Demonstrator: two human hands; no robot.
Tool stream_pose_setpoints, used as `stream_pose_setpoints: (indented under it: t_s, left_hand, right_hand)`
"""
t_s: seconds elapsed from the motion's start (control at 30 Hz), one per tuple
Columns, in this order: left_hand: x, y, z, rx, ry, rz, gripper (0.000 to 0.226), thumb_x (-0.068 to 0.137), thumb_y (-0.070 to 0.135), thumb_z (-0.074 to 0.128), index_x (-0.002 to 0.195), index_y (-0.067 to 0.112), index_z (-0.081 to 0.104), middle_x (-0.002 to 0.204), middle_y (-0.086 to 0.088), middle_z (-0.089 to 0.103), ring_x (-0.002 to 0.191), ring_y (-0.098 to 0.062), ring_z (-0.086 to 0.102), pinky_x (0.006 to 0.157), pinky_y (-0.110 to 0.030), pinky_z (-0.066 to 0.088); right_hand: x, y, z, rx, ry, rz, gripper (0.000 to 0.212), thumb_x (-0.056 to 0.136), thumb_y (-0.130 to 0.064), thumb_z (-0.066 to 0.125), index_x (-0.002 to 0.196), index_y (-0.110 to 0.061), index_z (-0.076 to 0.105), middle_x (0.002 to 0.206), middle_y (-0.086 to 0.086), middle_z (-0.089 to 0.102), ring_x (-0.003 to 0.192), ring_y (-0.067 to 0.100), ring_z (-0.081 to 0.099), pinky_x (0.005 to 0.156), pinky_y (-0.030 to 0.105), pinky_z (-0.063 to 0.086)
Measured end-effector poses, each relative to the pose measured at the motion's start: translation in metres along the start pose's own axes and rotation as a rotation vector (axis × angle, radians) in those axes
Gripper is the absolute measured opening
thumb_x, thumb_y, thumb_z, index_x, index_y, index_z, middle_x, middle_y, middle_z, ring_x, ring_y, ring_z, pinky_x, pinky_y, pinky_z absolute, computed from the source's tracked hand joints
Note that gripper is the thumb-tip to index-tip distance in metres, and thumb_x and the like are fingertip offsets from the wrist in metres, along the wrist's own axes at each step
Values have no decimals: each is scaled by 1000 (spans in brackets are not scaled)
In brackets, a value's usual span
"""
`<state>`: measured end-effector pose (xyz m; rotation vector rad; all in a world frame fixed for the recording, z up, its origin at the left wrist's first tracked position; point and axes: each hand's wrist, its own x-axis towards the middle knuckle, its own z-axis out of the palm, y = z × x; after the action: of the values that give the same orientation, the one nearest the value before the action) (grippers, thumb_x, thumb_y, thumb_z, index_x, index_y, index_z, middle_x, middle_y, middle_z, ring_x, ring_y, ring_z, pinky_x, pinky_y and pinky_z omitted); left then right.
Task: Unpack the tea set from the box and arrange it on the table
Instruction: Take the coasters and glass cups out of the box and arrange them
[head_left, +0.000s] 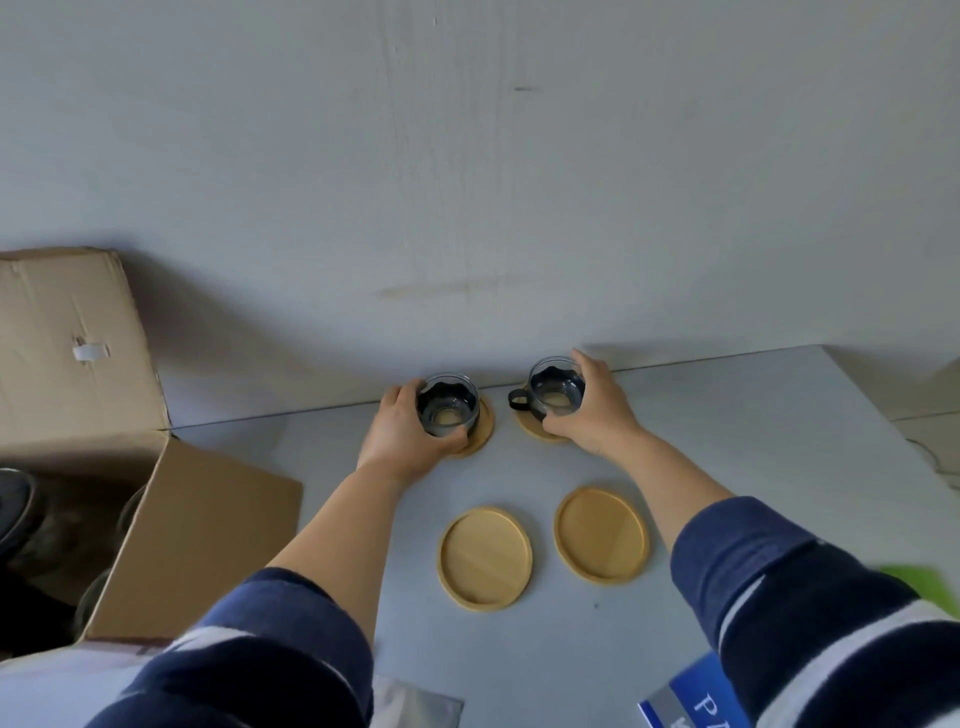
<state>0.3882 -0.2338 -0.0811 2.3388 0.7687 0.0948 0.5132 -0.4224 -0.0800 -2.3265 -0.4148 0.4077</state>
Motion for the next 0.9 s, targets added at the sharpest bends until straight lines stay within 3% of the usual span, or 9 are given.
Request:
stream_pose_setpoints:
  t_s: [0.1, 0.2, 0.3, 0.37, 0.47, 0.53, 0.7, 0.8, 0.9]
  left_hand:
    - [0, -1, -1, 55, -18, -6, 90, 76, 47, 72, 148, 20, 26, 143, -2, 41, 131, -22, 43, 104, -38, 42]
    - [-5, -1, -7, 79, -86, -47, 111, 76, 57, 69, 154, 22, -2, 155, 0, 29, 141, -23, 33, 108, -42, 40]
    - [-16, -3, -23, 119, -85, -79, 118, 77, 60, 66, 152, 20, -15, 159, 1, 21, 145, -23, 24, 110, -44, 36]
    - [-25, -7, -41, 171, -18, -82, 106, 83, 58, 60, 153, 18, -9, 158, 0, 25, 144, -24, 24, 108, -45, 35]
    - [-44, -14, -80, 254, 97, -49, 79, 90, 49, 54, 152, 19, 16, 152, -1, 35, 140, -25, 30, 106, -45, 35]
    - [-58, -22, -108, 285, 166, -26, 63, 92, 41, 53, 147, 21, 30, 149, -2, 39, 137, -25, 33, 105, -45, 37]
    - [-103, -61, -173, 322, 270, -76, 52, 92, 31, 52, 142, 24, 39, 144, 0, 43, 131, -25, 41, 100, -46, 41]
    - [-129, -91, -202, 331, 224, -188, 39, 91, 29, 57, 129, 21, 52, 127, -2, 57, 113, -23, 56, 89, -41, 51]
    - [-147, -115, -214, 327, 75, -288, 22, 88, 26, 64, 110, 19, 63, 100, -1, 68, 91, -17, 64, 85, -34, 55]
  right_hand:
    - [-1, -2, -1, 4, -24, 21, 105, 69, -22, 77, 152, -21, 13, 153, 3, 26, 139, 26, 30, 111, 39, 35]
    - [-3, -15, -6, -26, -85, 85, 116, 73, -18, 75, 152, -26, -10, 159, 3, 12, 145, 30, 17, 113, 45, 32]
    - [-10, -38, -14, -264, -122, 116, 118, 79, -20, 69, 146, -31, -26, 161, 2, -10, 148, 32, -3, 117, 53, 15]
    - [-20, -61, -16, -409, -123, 40, 111, 83, -21, 65, 147, -30, -25, 161, 2, -13, 148, 29, -9, 117, 55, 10]
    - [-38, -101, -6, -494, -171, -111, 98, 84, -22, 61, 151, -29, -10, 160, 4, -2, 147, 30, -4, 117, 53, 11]
    - [-54, -130, 9, -510, -226, -202, 88, 84, -23, 60, 152, -27, 4, 158, 6, 10, 145, 31, 4, 116, 52, 16]
    - [-92, -197, 60, -493, -349, -389, 64, 89, -24, 53, 148, -28, 28, 148, 8, 34, 138, 32, 24, 106, 45, 36]
    - [-113, -231, 94, -429, -336, -510, 53, 91, -26, 54, 142, -26, 40, 146, 7, 40, 134, 30, 36, 106, 41, 38]
    - [-131, -259, 126, -332, -322, -613, 45, 92, -23, 54, 136, -22, 48, 138, 7, 48, 127, 27, 46, 103, 41, 42]
